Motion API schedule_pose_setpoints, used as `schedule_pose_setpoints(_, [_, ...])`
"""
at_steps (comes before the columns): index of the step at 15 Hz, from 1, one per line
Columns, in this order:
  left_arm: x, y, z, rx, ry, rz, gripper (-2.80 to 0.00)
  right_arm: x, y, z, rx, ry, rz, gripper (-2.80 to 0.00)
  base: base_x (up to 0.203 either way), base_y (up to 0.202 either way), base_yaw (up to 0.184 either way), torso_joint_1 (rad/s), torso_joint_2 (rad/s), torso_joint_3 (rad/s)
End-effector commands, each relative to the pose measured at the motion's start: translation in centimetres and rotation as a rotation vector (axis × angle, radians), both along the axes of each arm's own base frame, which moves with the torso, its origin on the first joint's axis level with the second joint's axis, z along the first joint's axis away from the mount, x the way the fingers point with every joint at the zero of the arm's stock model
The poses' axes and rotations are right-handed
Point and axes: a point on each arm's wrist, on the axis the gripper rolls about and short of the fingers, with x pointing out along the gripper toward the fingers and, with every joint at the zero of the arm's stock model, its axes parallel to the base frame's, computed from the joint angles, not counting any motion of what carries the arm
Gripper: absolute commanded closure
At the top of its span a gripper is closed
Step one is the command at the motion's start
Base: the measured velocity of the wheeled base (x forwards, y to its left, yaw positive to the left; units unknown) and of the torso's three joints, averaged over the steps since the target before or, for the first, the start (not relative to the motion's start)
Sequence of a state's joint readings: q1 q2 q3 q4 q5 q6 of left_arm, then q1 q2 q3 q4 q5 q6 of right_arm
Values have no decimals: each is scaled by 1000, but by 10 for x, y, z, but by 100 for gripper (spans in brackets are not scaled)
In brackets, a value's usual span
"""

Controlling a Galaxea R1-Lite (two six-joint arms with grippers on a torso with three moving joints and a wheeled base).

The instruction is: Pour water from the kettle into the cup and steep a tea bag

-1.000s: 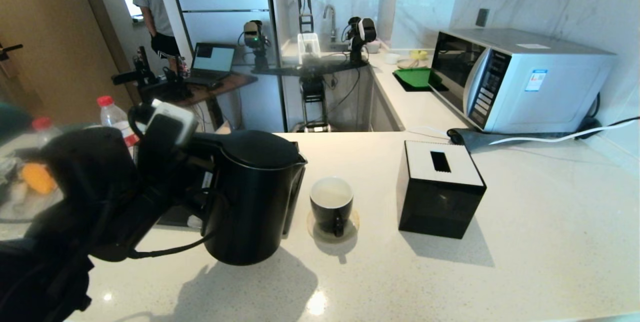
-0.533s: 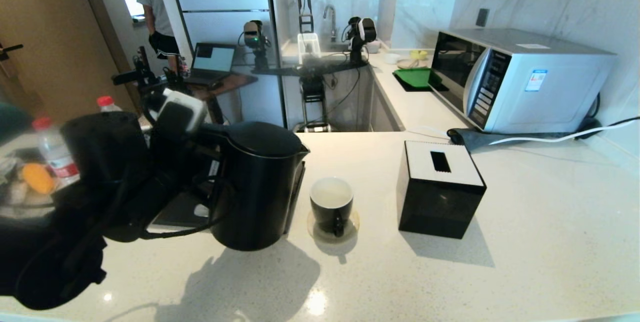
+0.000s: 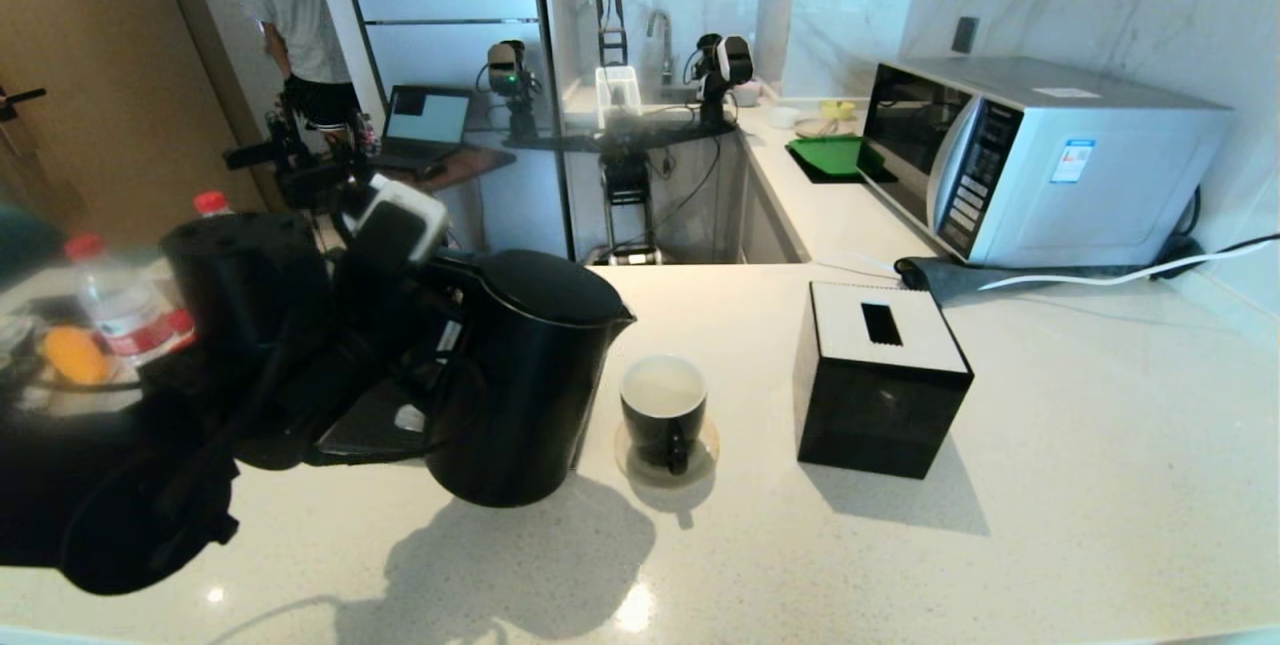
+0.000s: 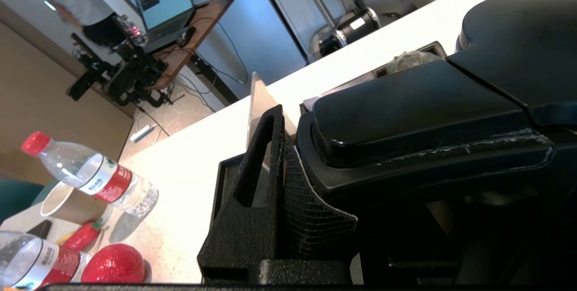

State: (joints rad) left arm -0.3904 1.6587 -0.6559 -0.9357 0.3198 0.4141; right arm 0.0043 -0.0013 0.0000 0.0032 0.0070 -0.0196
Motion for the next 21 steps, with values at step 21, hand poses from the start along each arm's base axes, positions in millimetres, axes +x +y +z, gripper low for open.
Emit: schedule_pose_setpoints(21, [8, -9, 13, 181, 36, -13, 0, 0, 0, 0, 0, 1, 1, 0, 0, 0, 0, 0, 0, 0])
